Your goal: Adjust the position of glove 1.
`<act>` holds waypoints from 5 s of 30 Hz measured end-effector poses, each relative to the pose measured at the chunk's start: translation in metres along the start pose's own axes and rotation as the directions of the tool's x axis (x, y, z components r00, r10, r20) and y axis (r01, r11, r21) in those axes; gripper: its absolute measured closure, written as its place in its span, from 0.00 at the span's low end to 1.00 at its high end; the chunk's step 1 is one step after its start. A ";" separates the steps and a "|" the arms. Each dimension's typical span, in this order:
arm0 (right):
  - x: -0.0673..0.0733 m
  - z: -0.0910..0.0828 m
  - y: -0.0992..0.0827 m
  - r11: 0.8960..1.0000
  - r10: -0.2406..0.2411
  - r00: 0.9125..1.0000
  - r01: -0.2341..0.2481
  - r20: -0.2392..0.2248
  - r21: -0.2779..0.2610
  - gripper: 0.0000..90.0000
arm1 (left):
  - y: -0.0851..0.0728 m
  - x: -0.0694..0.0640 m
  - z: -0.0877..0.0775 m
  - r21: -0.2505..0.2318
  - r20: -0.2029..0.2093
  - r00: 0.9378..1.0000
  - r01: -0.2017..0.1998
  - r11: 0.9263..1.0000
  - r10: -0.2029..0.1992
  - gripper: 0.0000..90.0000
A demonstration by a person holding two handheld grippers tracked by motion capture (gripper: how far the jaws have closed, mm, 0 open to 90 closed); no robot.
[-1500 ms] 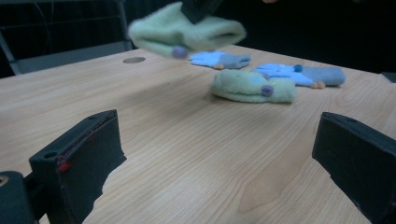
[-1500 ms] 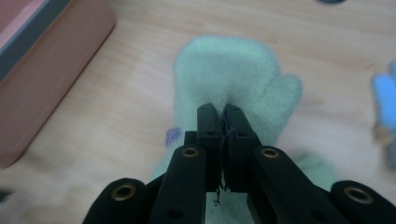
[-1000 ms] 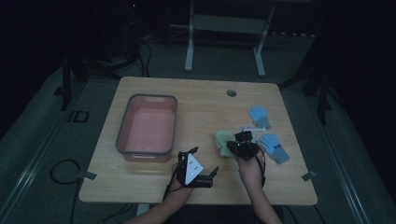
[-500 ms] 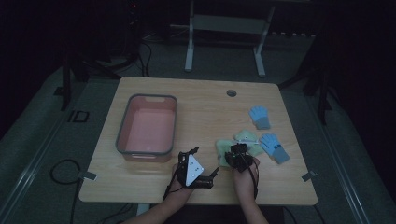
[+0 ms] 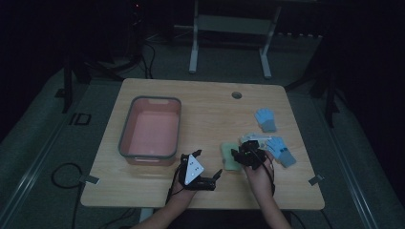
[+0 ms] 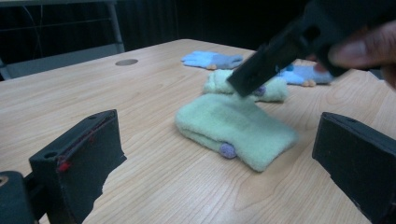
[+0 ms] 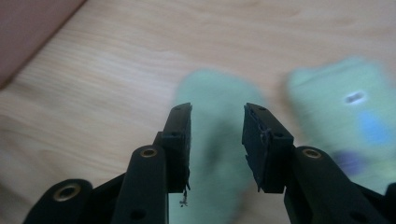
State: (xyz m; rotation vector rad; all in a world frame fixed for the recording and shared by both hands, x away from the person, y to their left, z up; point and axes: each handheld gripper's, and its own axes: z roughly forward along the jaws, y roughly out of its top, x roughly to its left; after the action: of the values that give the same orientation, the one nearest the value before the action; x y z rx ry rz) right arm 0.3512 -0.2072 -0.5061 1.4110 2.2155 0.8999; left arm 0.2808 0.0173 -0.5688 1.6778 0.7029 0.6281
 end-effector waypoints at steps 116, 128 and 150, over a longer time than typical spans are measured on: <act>-0.075 -0.021 0.001 0.975 -0.119 0.993 0.118 -0.008 0.187 0.68 | 0.001 -0.008 0.001 0.010 -0.051 0.997 -0.063 0.998 0.063 0.02; -0.089 -0.007 -0.011 0.939 -0.227 0.967 0.249 -0.119 0.236 0.66 | 0.001 -0.010 0.002 0.013 -0.053 0.996 -0.078 0.997 0.078 0.02; -0.075 -0.018 -0.016 0.985 -0.128 0.991 0.121 0.050 0.123 0.93 | 0.000 -0.007 0.001 0.005 -0.060 0.997 -0.047 0.999 0.048 0.02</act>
State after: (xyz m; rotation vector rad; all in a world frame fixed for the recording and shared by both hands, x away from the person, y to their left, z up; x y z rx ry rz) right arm 0.3616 -0.2852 -0.5065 1.3154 2.3187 0.6864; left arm 0.2764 0.0114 -0.5689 1.6893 0.7091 0.7135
